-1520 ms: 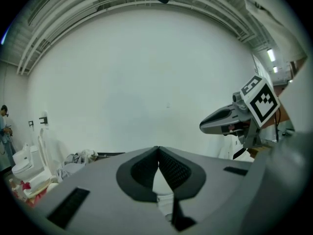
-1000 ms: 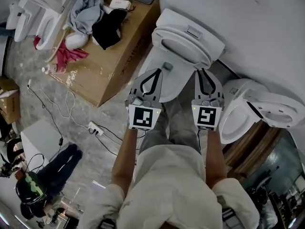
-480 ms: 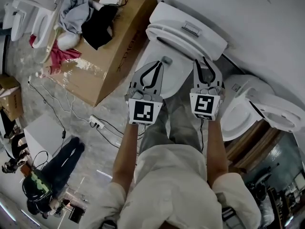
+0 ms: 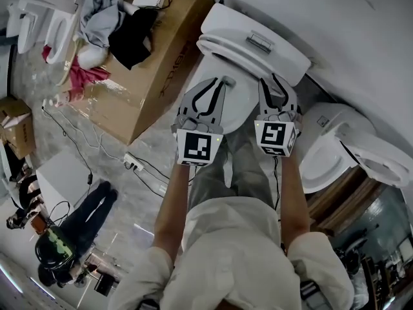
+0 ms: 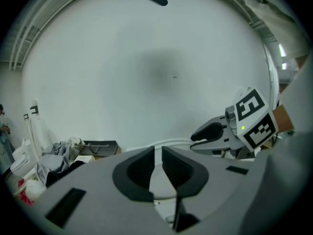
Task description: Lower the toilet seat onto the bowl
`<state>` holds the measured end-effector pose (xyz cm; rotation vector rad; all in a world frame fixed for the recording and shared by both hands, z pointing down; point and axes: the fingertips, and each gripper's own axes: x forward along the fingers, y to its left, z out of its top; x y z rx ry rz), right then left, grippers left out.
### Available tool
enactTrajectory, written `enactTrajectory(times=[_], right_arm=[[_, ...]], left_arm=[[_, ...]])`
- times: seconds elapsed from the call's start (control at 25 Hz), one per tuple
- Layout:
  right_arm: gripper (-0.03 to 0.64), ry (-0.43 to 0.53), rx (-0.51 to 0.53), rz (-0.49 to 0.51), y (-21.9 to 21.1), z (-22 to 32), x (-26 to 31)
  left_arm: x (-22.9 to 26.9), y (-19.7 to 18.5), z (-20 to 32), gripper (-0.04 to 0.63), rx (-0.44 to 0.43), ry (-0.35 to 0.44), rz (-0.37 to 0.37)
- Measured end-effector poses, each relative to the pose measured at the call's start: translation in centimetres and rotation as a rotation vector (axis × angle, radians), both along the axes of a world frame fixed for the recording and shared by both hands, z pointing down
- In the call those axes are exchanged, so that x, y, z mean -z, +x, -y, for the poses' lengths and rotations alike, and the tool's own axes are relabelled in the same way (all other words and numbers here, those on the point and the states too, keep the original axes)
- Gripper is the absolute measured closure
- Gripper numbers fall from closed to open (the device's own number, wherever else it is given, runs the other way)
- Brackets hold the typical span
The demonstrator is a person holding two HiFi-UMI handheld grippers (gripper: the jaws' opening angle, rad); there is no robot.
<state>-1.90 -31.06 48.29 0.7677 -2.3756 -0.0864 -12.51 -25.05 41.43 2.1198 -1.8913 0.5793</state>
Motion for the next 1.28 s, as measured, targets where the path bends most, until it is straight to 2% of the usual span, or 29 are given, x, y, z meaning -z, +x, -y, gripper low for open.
enactTrajectory(times=[0.2,0.52,0.8,1.0,1.28], right_arm=[[0.488,-0.016,-0.011,-0.001,0.0,0.0,-1.0],[0.543,0.019,-0.062,0.025,0.1,-0.6,-0.6],[0.537,0.019,-0.114,0.005,-0.1,-3.9,-0.8],[0.531,0.025,-0.141,-0.004,-0.1,-6.7,-0.9],[0.525,0.025,-0.158,-0.025,-0.4,-10.8,-1.7]], left_arm=[[-0.6,0.1,0.2,0.528,-0.013,-0.012,0.007],[-1.1,-0.2,0.0,0.512,-0.053,-0.010,0.023],[-2.8,-1.5,-1.9,0.512,-0.096,-0.069,0.057],[-3.6,-1.9,-3.5,0.472,-0.156,-0.068,0.091],[-5.4,-3.1,-6.3,0.453,-0.204,-0.074,0.140]])
